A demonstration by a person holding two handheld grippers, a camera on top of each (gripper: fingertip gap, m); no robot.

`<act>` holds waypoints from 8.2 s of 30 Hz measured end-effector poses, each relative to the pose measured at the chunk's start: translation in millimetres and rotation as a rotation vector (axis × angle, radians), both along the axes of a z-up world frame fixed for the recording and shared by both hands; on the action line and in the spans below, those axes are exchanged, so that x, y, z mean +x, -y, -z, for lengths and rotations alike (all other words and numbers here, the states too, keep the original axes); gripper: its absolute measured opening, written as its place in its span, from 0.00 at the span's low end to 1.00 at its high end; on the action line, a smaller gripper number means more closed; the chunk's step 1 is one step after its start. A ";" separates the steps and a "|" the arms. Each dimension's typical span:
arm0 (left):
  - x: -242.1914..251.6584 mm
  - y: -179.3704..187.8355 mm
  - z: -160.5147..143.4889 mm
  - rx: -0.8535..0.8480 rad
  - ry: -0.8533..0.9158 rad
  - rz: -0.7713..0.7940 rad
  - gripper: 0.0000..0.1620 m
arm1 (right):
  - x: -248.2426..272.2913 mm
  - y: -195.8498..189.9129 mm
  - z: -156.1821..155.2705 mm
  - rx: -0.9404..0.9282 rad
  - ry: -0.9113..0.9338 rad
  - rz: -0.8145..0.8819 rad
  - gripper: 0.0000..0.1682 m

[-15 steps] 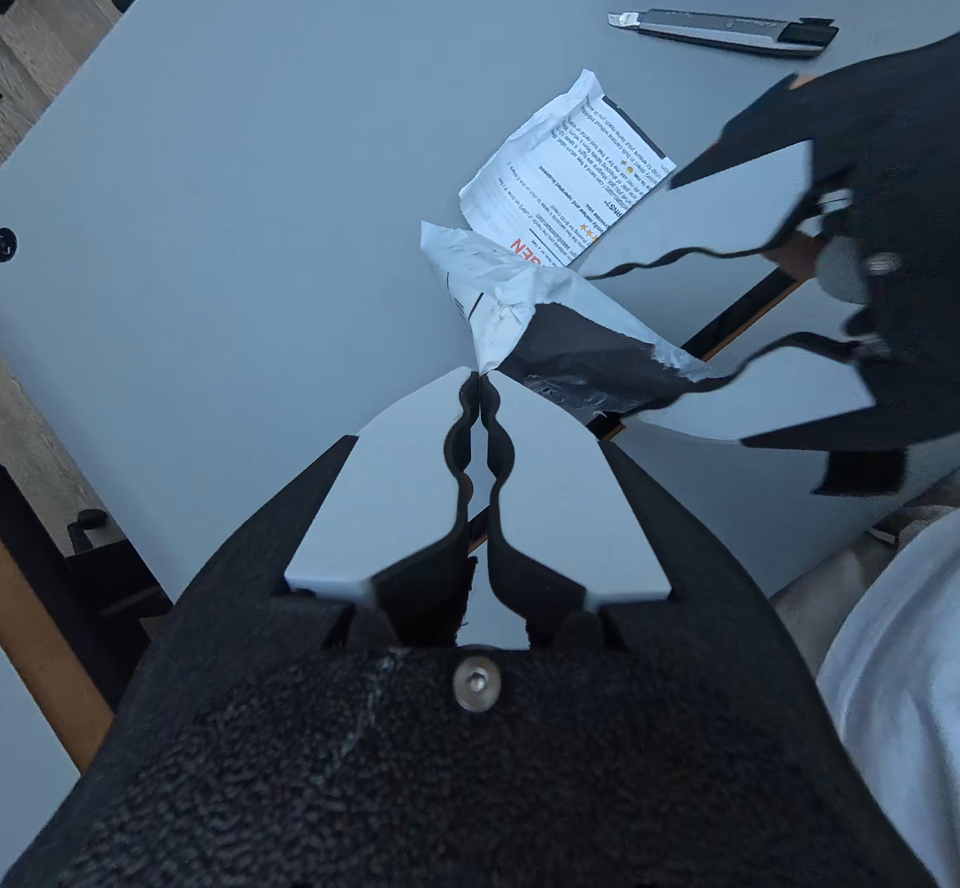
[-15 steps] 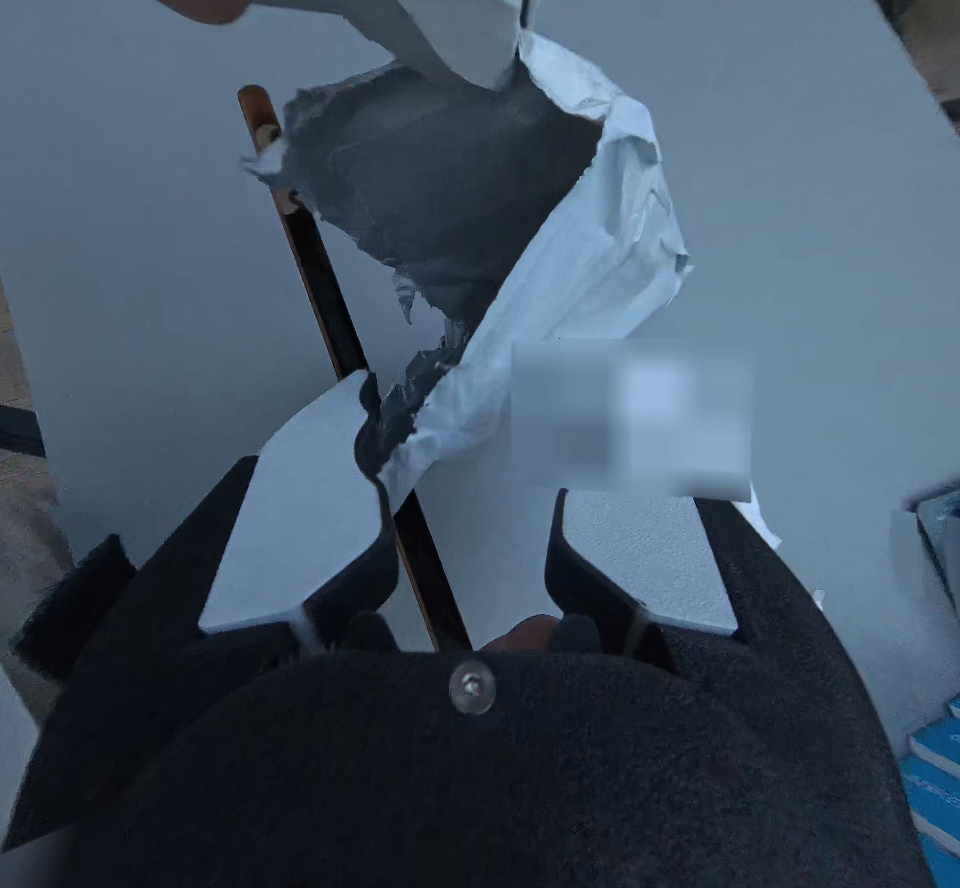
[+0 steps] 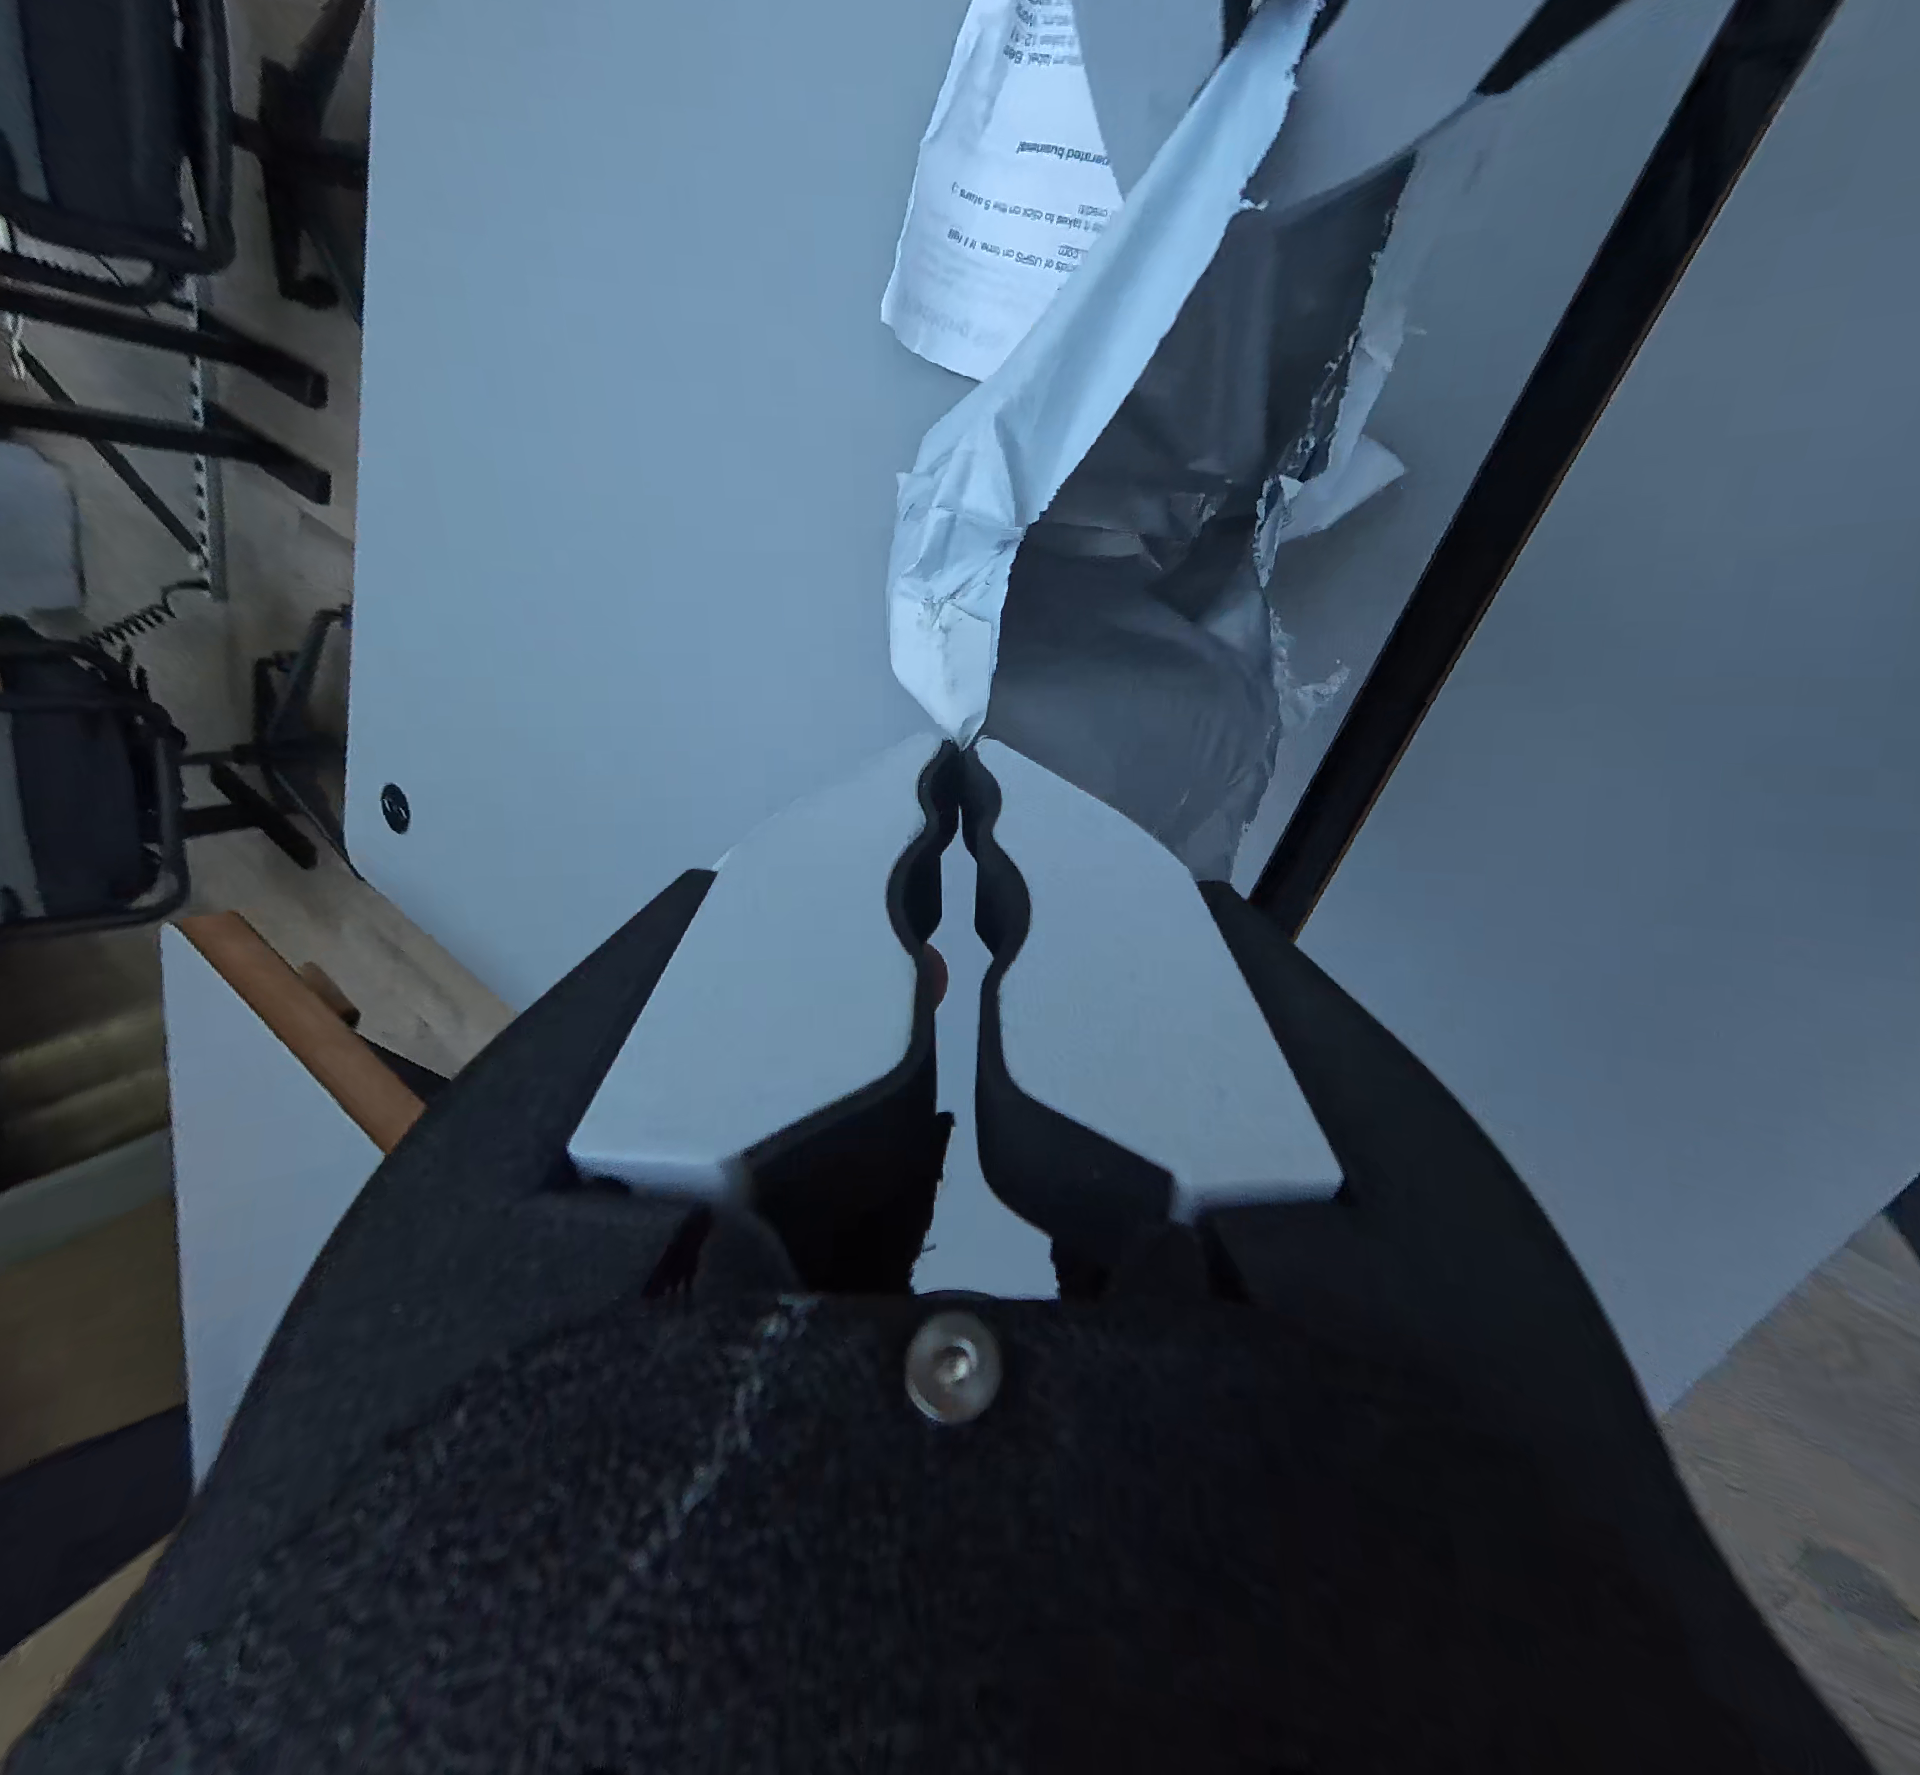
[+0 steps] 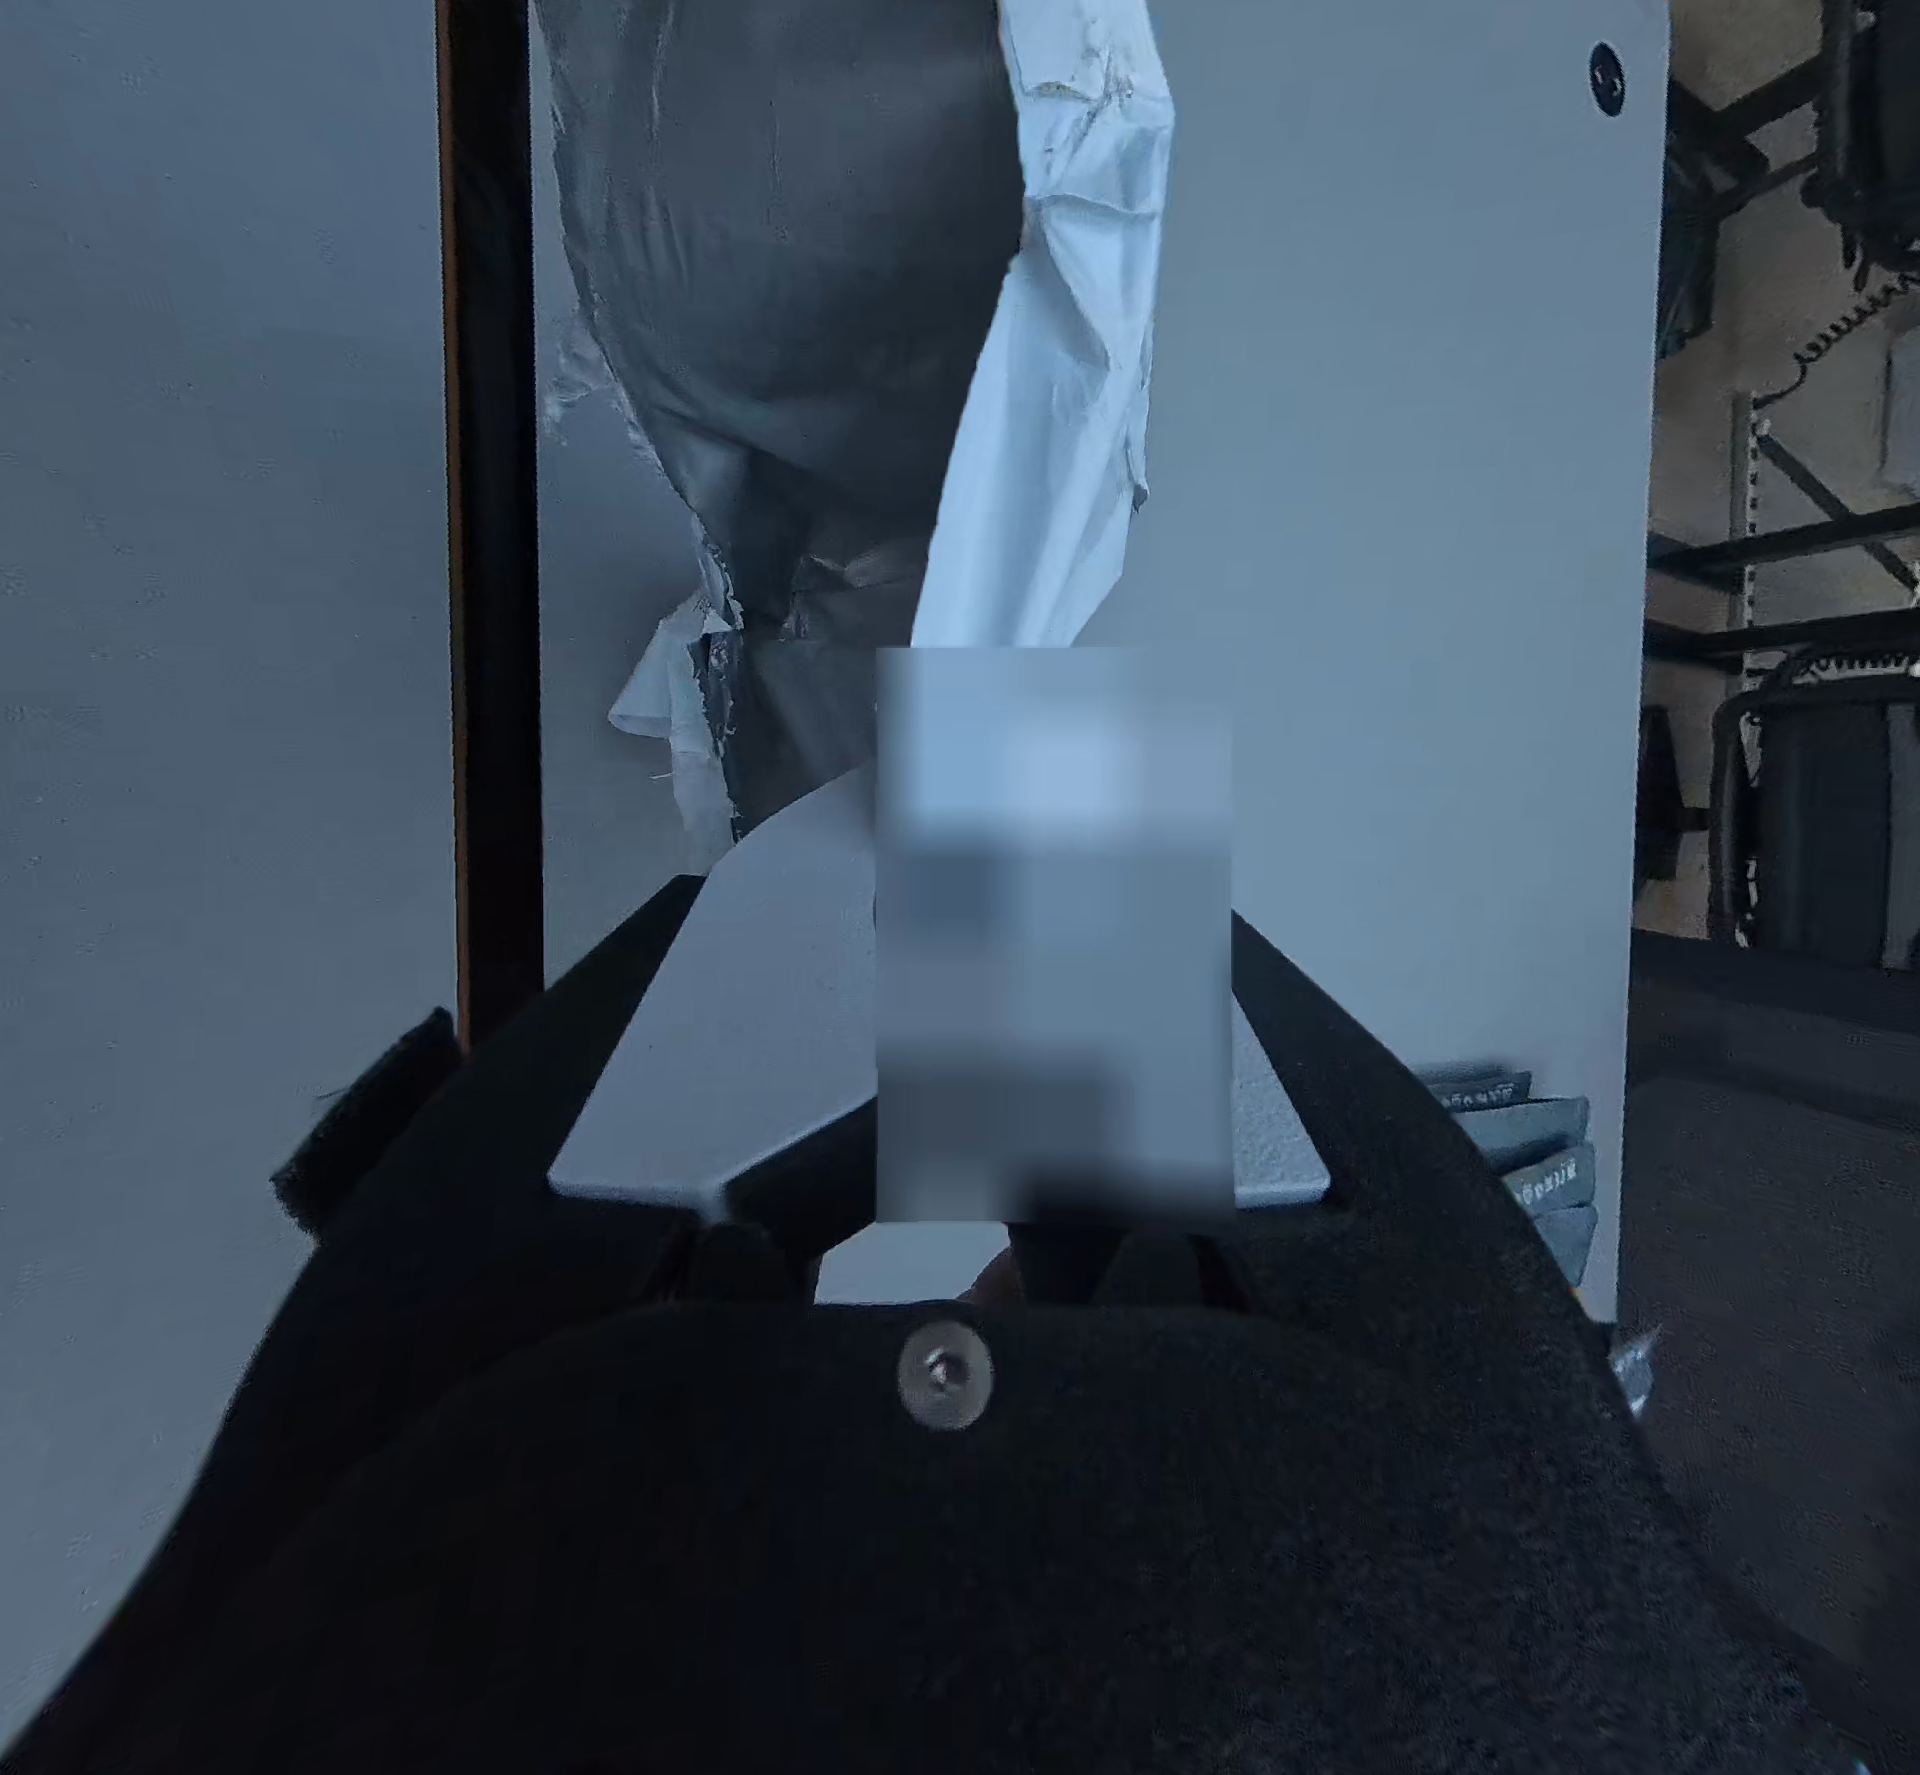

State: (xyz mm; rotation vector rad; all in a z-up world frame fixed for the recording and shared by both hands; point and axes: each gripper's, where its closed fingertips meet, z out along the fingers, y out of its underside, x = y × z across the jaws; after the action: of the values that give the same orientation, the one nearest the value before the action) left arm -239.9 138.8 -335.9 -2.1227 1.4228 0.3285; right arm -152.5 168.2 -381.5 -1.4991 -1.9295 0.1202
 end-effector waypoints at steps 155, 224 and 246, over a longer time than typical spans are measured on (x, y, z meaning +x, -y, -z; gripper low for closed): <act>338.2 154.9 -85.5 -0.456 1.118 -0.423 0.21 | 610.2 -72.0 116.9 -0.559 0.095 1.063 0.54; -1041.7 194.3 -101.7 0.229 0.957 -0.902 0.56 | -854.4 205.5 -120.6 -0.503 -0.560 0.336 0.64; -613.6 140.7 -166.6 0.129 1.013 -0.058 0.46 | -543.7 -58.9 -217.3 -0.534 -0.947 0.857 0.59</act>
State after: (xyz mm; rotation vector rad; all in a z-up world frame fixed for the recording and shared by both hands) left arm -853.4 -1.9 -169.4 -1.7717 0.7063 -0.5599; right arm -696.1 227.0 -164.2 -1.9675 -0.4506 0.8234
